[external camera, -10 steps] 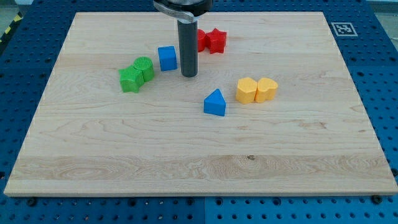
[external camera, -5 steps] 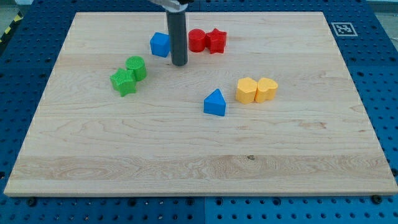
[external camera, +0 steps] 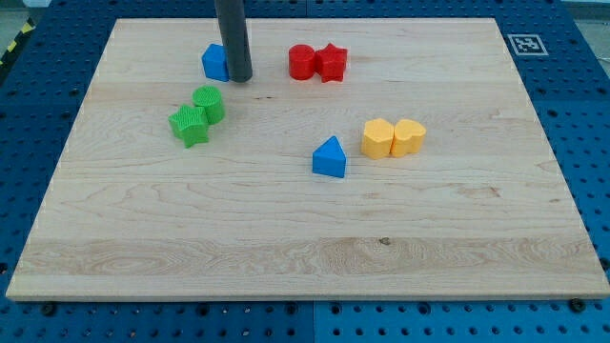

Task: Move the blue cube to the top left of the board

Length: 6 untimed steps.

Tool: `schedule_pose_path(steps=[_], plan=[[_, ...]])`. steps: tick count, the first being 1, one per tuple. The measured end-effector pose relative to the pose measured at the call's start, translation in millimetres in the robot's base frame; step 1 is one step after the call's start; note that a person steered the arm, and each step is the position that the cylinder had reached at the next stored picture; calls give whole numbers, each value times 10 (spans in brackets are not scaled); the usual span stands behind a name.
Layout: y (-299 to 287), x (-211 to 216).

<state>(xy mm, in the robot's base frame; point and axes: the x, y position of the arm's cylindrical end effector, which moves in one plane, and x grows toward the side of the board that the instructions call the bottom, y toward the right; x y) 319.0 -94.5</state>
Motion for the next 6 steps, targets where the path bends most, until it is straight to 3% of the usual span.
schedule_pose_path(steps=[2, 4, 5, 6], plan=[[-540, -164], [-401, -369], [-627, -384], [-707, -94]])
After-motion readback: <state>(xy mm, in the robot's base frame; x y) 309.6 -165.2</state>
